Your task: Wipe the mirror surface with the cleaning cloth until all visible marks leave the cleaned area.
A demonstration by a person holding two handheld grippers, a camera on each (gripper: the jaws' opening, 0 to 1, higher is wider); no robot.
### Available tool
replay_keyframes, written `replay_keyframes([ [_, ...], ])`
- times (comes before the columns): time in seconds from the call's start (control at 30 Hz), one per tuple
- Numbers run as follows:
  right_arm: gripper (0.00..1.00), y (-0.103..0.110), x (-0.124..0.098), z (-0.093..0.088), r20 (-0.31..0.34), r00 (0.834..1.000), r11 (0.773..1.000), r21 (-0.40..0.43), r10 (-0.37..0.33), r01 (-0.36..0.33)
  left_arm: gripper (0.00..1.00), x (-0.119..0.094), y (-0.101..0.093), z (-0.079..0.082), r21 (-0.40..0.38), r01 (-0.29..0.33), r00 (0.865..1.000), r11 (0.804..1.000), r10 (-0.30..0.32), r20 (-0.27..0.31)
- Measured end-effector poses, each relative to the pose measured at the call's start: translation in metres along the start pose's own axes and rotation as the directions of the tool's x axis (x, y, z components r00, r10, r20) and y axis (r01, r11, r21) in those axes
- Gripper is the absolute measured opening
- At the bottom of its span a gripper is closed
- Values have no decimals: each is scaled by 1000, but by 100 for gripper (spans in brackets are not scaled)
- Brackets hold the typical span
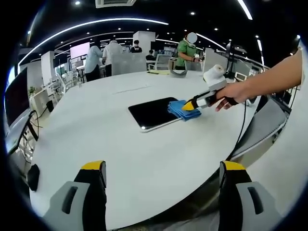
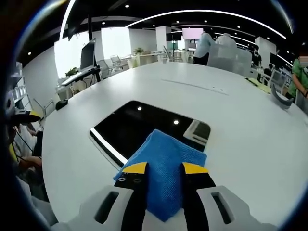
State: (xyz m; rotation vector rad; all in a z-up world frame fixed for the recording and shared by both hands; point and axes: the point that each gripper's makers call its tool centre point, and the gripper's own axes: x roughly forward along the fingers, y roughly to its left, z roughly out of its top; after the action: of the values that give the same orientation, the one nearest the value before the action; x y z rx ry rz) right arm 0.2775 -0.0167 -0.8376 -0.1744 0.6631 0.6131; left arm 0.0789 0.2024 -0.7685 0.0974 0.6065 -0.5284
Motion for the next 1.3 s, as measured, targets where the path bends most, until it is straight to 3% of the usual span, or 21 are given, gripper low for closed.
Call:
replay_keyframes([
  [0.27, 21, 1, 5, -1, -13, 1000, 1000, -8, 4, -4, 99, -1, 0, 0, 1, 0, 1000, 1000, 0, -4],
  [0.73, 5, -1, 8, -3, -36, 999, 997, -72, -2, -1, 98, 1, -2, -3, -11, -1, 1000, 1000, 1, -9],
  [1.1, 1, -2, 5, -4, -31, 999, 999, -41, -18, 16, 98, 1, -2, -1, -15, -4, 1000, 1000, 3, -2],
  [1.3, 1, -1, -3, 3, 2, 1000, 1000, -20, -18, 18, 98, 1, -3, -1, -9, 0, 1000, 1000, 0, -6],
])
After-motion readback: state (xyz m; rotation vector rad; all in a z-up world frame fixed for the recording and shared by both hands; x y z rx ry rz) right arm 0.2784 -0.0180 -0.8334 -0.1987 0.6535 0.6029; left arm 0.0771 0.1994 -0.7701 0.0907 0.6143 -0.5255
